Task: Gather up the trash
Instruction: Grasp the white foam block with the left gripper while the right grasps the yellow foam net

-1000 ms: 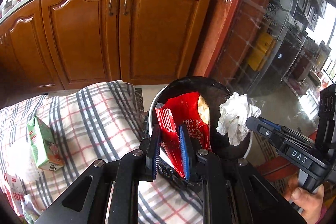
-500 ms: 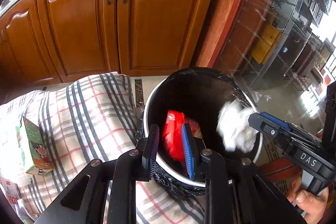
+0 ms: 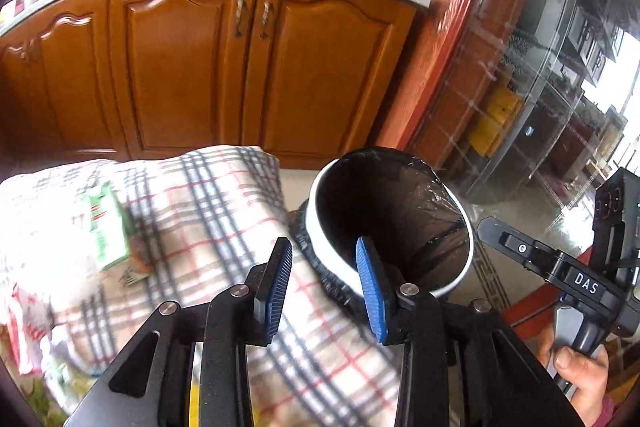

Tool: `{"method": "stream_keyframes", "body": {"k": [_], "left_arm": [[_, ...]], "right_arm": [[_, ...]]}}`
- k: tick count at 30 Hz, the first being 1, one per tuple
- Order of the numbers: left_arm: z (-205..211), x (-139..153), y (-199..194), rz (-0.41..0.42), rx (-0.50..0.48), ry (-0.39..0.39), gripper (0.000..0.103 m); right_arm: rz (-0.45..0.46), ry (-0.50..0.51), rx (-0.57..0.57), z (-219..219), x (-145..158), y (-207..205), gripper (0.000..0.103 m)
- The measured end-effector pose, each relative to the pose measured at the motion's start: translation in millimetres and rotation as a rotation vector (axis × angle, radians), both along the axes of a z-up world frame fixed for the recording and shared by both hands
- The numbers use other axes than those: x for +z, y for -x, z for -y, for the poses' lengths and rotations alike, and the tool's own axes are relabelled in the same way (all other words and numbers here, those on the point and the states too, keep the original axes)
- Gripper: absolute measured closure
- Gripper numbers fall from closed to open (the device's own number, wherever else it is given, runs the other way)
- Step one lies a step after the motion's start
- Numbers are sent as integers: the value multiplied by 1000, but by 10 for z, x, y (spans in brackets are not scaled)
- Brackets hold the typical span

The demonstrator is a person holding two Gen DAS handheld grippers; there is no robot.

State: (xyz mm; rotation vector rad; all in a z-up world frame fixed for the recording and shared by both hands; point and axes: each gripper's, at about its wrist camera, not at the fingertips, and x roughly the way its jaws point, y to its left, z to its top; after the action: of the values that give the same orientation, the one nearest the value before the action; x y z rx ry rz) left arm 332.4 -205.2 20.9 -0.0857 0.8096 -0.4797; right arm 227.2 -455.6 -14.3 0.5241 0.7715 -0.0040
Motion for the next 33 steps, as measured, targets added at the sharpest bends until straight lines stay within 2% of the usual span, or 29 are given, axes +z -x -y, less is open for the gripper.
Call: {"method": "stream_keyframes", "body": {"k": [7,11,18,27,33], "left_arm": [[-495,75,485,34,49,37,67],[-833,120,723,54,87,63,59],[-1325,159,1085,68,140,89,58],[-1752,164,1364,52,163,78,56],[-1961,61,1381,32,136,86,55]], "right_arm": [[19,-41,40,-303,24,155,26],[29,-51,66,-498,38,245,21],[39,-73,113,-815,80,393,21],[30,-109,197,-1262,60,511,21],[22,-137,288,-1615,-15,559,21]]}}
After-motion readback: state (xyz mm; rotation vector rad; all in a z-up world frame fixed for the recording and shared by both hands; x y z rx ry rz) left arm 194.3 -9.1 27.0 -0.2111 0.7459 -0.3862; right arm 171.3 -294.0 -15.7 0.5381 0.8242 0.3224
